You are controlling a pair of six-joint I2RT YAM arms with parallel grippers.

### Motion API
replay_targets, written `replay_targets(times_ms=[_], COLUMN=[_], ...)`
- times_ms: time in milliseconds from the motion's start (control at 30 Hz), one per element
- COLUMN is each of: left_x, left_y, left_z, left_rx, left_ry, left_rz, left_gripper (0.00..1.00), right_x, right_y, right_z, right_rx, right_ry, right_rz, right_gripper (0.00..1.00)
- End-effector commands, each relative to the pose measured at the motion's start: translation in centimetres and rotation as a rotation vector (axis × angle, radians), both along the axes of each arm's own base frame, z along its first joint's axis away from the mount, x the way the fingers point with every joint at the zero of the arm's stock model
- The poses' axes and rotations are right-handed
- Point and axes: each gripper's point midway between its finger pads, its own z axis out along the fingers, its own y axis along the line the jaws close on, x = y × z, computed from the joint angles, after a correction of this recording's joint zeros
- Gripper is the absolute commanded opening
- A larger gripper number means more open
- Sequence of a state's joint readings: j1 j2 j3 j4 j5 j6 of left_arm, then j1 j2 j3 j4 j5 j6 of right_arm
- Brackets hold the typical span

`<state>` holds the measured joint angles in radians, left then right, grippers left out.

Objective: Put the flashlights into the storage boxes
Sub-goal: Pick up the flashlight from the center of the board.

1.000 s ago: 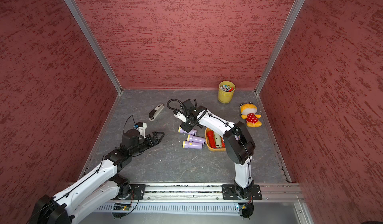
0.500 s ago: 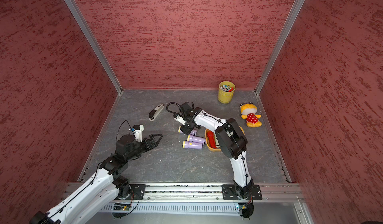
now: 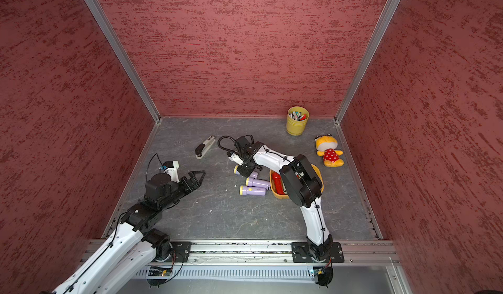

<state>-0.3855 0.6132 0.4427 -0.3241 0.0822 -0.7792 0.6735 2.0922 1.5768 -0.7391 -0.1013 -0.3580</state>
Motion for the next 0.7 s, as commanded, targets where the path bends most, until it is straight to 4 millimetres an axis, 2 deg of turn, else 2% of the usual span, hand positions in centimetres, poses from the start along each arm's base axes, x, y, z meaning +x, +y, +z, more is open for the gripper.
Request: replay_targets(times_ms=[0,233,333,500,667], left_x=[0.1,0.4,0.4,0.5,1.3], left_y=[0.7,0.9,1.0,0.6,-0.6], left_z=[-0.3,0.2,0.1,0.3,1.4], left_rx=[0.026,0.032,0.033,0.036,0.065], left_ry=[0.024,0.01,0.012,0.008,-0.021], left_rz=[0.028,0.031,0.032,0.011,-0.053], left_gripper=[1.0,1.0,1.0,1.0,1.0], right_x=[0.7,0.8,1.0,2.0,3.6], right_y=[0.8,0.7,0.8,1.0,0.7], right_z=[-0.4,-1.7,-1.5,0.7,5.5], right_rx=[-0.01,-0.031,-0.027,0.005,0.076], right_ry=[-0.024,-0.015,-0.022,-0.082,-0.184], right_rz=[0.016,0.013,0.008,-0.029,-0.123], right_gripper=[0.46,0.47,0.42,0.37,0.37])
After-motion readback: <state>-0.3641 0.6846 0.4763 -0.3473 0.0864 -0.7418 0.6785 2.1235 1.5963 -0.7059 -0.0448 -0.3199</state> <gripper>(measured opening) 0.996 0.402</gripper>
